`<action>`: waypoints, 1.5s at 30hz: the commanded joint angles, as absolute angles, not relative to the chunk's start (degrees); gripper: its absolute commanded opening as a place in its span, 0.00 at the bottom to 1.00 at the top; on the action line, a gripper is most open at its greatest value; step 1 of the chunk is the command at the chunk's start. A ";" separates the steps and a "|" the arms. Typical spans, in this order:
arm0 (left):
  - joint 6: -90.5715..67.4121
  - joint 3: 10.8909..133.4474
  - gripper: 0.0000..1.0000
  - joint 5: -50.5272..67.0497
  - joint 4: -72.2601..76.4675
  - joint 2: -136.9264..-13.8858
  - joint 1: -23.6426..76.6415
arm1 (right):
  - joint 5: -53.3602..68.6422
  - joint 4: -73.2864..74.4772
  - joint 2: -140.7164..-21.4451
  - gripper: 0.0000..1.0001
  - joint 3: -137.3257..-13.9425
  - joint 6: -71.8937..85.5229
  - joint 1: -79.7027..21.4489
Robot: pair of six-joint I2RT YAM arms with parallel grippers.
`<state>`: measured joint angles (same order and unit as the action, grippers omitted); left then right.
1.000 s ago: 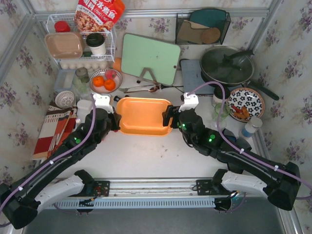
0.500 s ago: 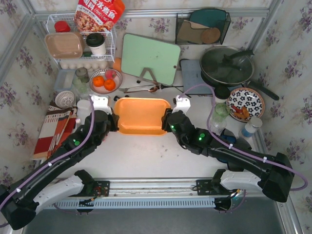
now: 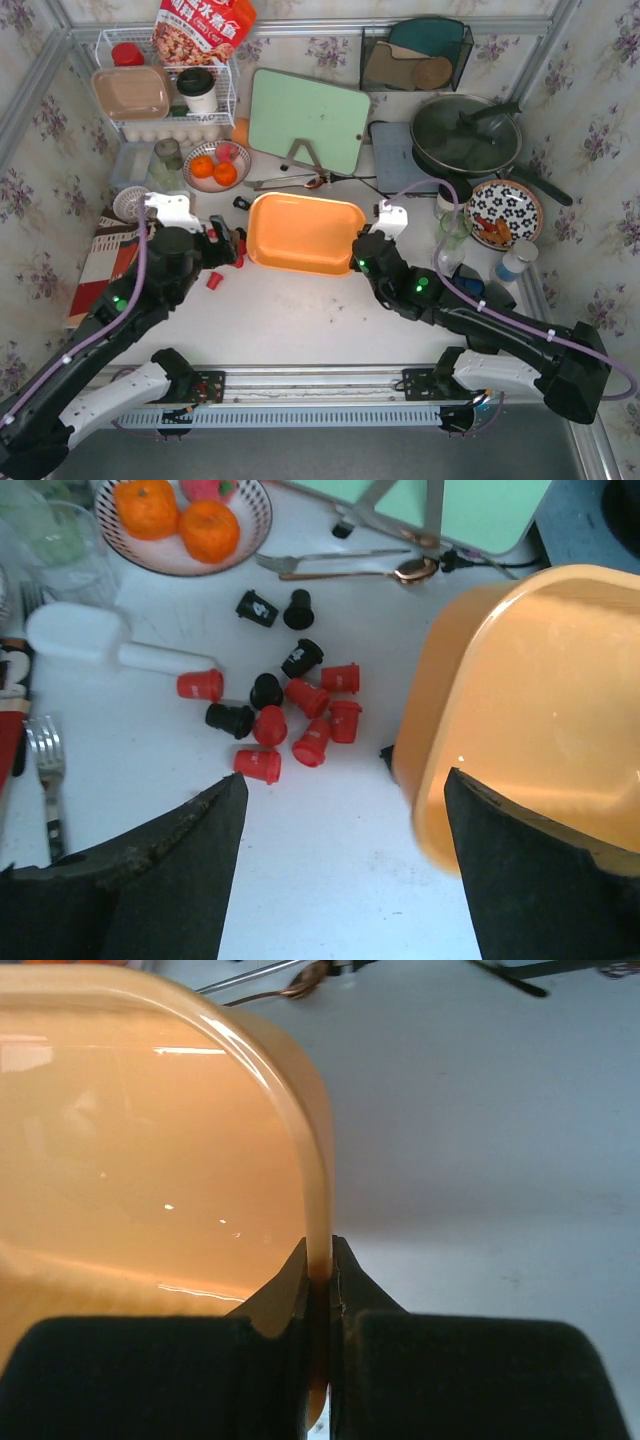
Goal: Mix the coffee capsules in the storage basket
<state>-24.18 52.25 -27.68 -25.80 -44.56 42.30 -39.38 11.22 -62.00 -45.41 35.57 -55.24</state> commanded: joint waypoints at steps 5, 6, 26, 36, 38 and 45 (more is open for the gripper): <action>-18.43 60.62 0.81 -27.02 -43.82 -37.36 42.23 | -35.00 12.55 -59.56 0.00 -41.61 39.22 -42.55; -17.47 60.87 0.81 -26.50 -44.88 -36.28 42.24 | -33.27 12.17 -59.53 0.00 -40.95 39.08 -40.39; -9.54 47.90 0.81 -27.56 -44.03 -26.30 42.19 | -19.85 5.64 -72.49 0.00 -39.47 40.92 -20.79; -7.87 47.31 0.81 -27.16 -43.35 -25.85 42.01 | -21.76 11.11 -80.33 0.00 -43.99 49.11 -20.57; -7.65 47.06 0.81 -26.99 -43.13 -25.37 41.98 | -22.13 12.29 -81.32 0.00 -44.81 50.11 -20.57; -7.30 46.49 0.81 -27.54 -42.88 -24.40 42.01 | -22.11 12.27 -81.89 0.02 -44.98 51.41 -20.57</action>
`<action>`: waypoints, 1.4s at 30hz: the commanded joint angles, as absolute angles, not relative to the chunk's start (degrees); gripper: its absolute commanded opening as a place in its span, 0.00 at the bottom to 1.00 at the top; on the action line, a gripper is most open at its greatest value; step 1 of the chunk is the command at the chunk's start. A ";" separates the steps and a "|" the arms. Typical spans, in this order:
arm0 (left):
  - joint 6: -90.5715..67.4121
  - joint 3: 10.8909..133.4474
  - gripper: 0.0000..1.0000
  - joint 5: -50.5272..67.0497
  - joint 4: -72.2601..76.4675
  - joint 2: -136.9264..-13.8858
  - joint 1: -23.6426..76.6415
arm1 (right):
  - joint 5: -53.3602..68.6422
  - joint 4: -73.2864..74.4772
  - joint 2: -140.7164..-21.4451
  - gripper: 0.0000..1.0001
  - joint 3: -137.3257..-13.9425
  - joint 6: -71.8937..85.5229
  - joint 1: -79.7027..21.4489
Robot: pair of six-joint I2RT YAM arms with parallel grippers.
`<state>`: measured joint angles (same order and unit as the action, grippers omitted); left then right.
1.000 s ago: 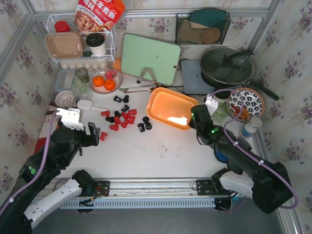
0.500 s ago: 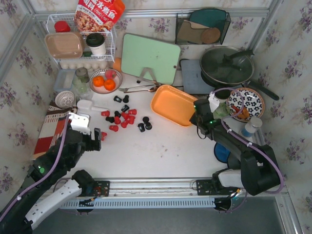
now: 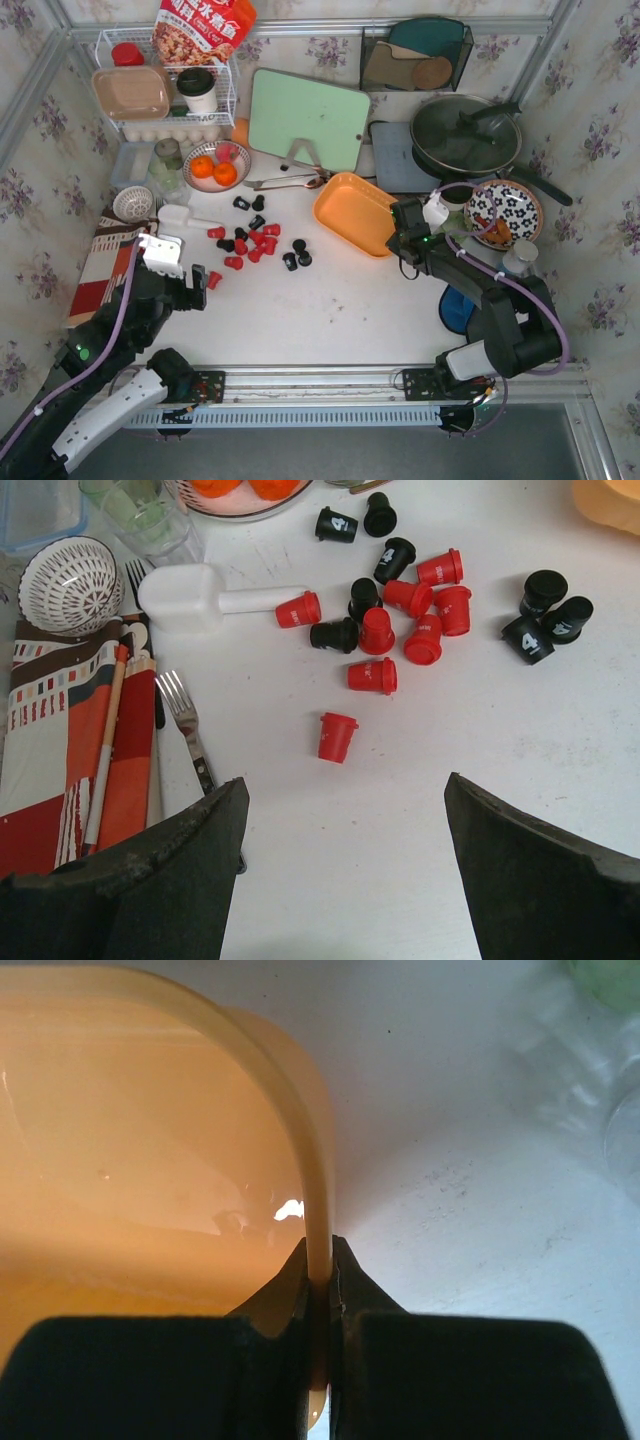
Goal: Mix the coffee capsules in the storage basket
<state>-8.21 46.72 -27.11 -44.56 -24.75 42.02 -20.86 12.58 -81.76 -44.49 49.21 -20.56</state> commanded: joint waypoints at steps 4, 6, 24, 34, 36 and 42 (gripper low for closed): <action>-7.30 46.41 0.81 -27.66 -42.79 -24.13 42.01 | -22.16 12.71 -83.24 0.02 -45.81 51.24 -20.54; -7.32 46.32 0.81 -27.62 -42.76 -24.13 42.01 | -21.97 12.92 -84.07 0.03 -46.27 51.16 -20.56; -7.21 45.97 0.81 -28.02 -42.45 -24.08 42.01 | -19.89 13.47 -89.16 0.22 -48.61 49.16 -20.50; -7.21 45.88 0.81 -28.04 -42.28 -24.42 41.92 | -18.55 12.99 -89.09 0.36 -49.20 48.92 -20.54; -7.21 45.88 0.81 -28.08 -42.19 -24.52 41.92 | -18.37 13.42 -88.47 0.37 -49.45 48.58 -20.54; -7.13 45.80 0.81 -27.97 -42.01 -24.74 41.91 | -19.70 15.66 -84.54 0.45 -50.60 46.19 -20.57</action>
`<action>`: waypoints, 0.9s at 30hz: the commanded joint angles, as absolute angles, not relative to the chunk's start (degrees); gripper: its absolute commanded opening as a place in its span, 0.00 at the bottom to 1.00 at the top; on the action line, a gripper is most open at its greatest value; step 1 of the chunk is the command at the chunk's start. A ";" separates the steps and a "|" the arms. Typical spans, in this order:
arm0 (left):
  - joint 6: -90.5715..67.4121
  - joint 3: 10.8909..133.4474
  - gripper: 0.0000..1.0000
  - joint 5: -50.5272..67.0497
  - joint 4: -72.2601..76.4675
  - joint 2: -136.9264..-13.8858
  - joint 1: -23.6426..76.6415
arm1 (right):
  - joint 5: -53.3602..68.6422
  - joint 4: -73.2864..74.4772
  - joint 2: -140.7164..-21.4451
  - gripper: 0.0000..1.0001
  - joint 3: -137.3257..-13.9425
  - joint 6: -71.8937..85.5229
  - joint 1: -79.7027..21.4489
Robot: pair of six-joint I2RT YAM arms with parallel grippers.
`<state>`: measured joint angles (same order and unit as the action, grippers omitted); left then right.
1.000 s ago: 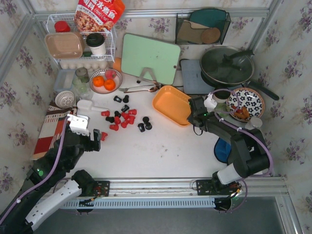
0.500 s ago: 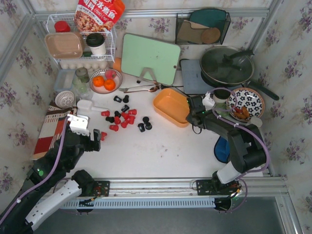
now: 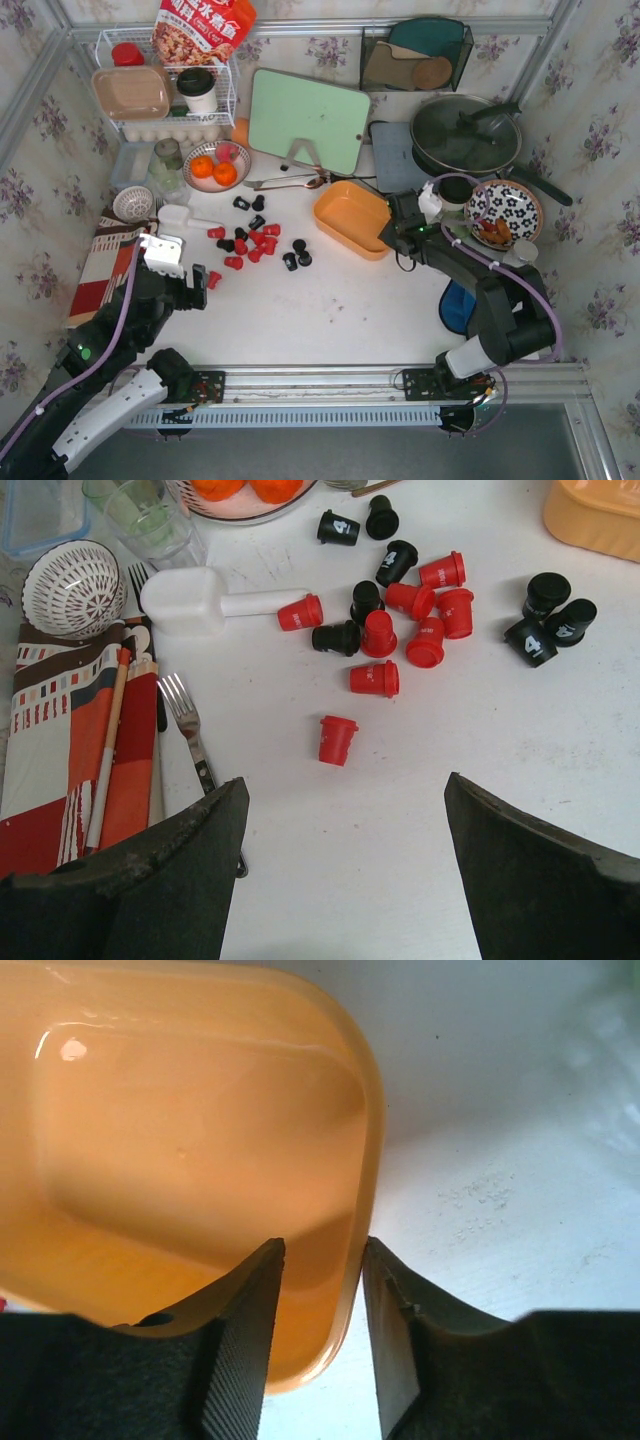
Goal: Mix the coffee capsules in the storage basket
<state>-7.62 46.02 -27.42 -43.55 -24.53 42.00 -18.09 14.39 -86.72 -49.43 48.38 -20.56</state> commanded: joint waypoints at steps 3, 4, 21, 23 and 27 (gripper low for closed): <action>-7.15 45.88 0.81 -27.78 -42.01 -25.08 41.92 | -22.12 18.29 -82.67 0.51 -52.35 43.71 -20.57; -7.14 45.88 0.81 -27.77 -42.01 -25.20 41.92 | -22.80 19.16 -82.16 0.52 -53.02 42.67 -20.57; -6.59 45.40 0.84 -28.23 -42.45 -25.75 41.75 | -31.55 16.94 -73.90 1.00 -57.61 16.73 -22.37; -6.51 45.29 0.84 -28.66 -42.45 -25.98 41.75 | -31.78 14.10 -71.79 1.00 -56.84 13.05 -22.38; -6.48 45.18 0.84 -29.56 -42.54 -27.09 41.75 | -32.72 5.41 -66.20 1.00 -53.29 6.52 -22.35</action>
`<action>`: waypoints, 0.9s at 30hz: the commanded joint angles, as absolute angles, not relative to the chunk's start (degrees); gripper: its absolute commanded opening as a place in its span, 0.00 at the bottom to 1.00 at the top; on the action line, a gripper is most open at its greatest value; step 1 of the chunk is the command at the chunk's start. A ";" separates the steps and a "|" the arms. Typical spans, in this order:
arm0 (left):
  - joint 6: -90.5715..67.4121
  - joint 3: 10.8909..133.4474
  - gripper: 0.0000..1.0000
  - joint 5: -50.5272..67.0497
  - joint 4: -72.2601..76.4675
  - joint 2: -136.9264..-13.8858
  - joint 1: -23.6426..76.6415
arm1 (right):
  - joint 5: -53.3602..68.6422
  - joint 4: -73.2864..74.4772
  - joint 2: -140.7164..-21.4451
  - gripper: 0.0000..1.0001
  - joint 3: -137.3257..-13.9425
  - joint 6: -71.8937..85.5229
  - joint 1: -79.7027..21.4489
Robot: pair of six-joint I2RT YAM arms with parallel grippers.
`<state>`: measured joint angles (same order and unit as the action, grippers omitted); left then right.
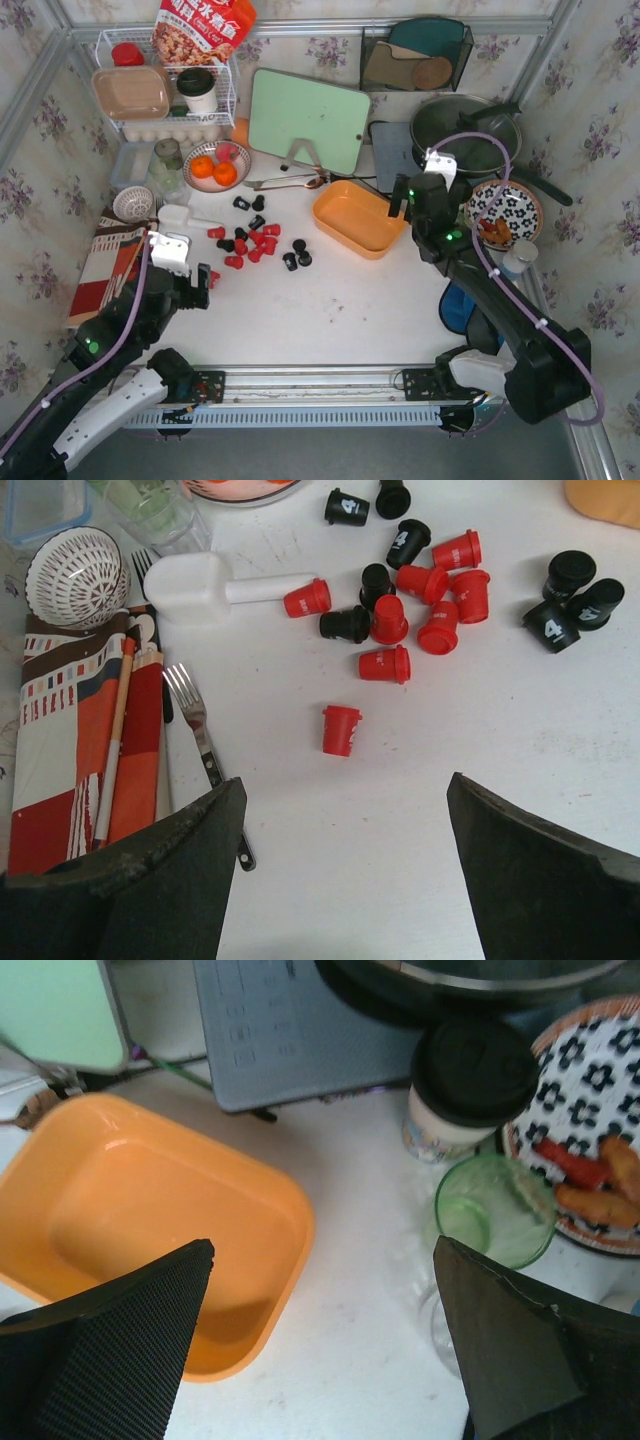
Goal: Mix the coffee capsules in the storage basket
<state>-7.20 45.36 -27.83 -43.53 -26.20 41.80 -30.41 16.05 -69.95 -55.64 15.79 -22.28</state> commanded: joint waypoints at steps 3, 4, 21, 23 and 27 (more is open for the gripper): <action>-6.25 45.17 0.84 -30.16 -42.69 -28.43 41.78 | -33.11 -0.17 -61.13 1.00 -49.06 3.41 -22.33; -6.24 45.18 0.84 -30.44 -42.71 -28.93 41.75 | -33.29 -2.27 -59.50 1.00 -46.99 2.93 -22.32; -7.71 45.40 0.75 -31.61 -42.56 -41.91 39.43 | -19.81 -10.50 -49.32 1.00 -30.72 7.73 -22.21; -9.36 46.03 0.74 -29.37 -43.05 -44.23 37.08 | -19.47 -10.09 -48.32 1.00 -30.97 7.69 -22.23; -12.54 47.88 0.74 -22.34 -44.82 -52.28 31.67 | -18.87 -9.93 -46.74 1.00 -31.03 8.18 -22.22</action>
